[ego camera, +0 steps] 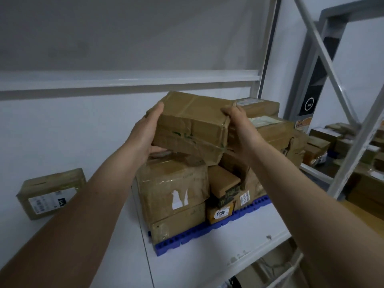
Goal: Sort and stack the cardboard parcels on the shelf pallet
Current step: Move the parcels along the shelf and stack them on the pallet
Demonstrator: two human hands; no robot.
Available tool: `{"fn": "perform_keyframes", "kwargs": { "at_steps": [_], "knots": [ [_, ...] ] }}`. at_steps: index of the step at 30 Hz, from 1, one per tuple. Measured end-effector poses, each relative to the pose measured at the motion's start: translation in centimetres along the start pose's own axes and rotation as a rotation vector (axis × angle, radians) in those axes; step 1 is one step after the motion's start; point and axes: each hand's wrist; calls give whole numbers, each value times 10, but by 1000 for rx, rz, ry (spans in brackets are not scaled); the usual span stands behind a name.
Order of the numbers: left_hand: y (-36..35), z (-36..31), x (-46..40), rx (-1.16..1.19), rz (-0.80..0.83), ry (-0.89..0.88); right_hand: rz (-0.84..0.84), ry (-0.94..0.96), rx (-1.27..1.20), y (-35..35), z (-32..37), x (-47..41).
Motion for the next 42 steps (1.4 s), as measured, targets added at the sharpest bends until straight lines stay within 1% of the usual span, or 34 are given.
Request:
{"fn": "perform_keyframes", "kwargs": {
  "at_steps": [5, 10, 14, 16, 18, 20, 22, 24, 26, 29, 32, 35, 37, 39, 42],
  "knots": [
    [-7, 2, -24, -37, 8, -48, -32, 14, -38, 1, 2, -30],
    [-12, 13, -28, -92, -22, -57, -22, -89, -130, 4, 0, -42],
    [-5, 11, -26, -81, -66, -53, -17, -75, -37, 1, 4, -47],
    [-2, 10, -22, -56, -91, -21, 25, -83, -2, 0, 6, -47],
    [-2, 9, -19, -61, -120, 8, 106, -117, -1, 3, 7, -45],
    [-8, 8, -17, -76, -167, 29, 134, -145, -7, 8, 6, -40],
    [-21, 6, -18, -75, -217, 22, 91, -142, -81, 14, 6, -34],
    [-40, 6, -18, -94, -273, -20, 20, -132, -202, 20, 5, -26],
    [-58, 8, -18, -208, -295, -65, -32, -124, -286, 29, 5, -18],
    [-78, 18, -17, -331, -207, -109, -92, -91, -330, 47, 0, -3],
    [-92, 31, -19, -453, -165, -99, -121, -45, -274, 65, -5, 13],
    [-104, 45, -15, -655, -119, -115, -156, -15, -215, 76, -9, 24],
    [-109, 55, -12, -747, -71, -128, -171, 4, -193, 81, -11, 29],
    [-110, 64, -7, -849, -66, -115, -182, 13, -151, 83, -14, 32],
    [-109, 70, -3, -1030, -84, -125, -196, -28, -80, 83, -25, 32]
  ]
}}
Point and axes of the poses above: each hand's wrist, its own x-axis away from the middle knuckle, its own y-axis out of the back of the hand, z = x × y, and after that the axes turned 3 degrees about -x, right-handed
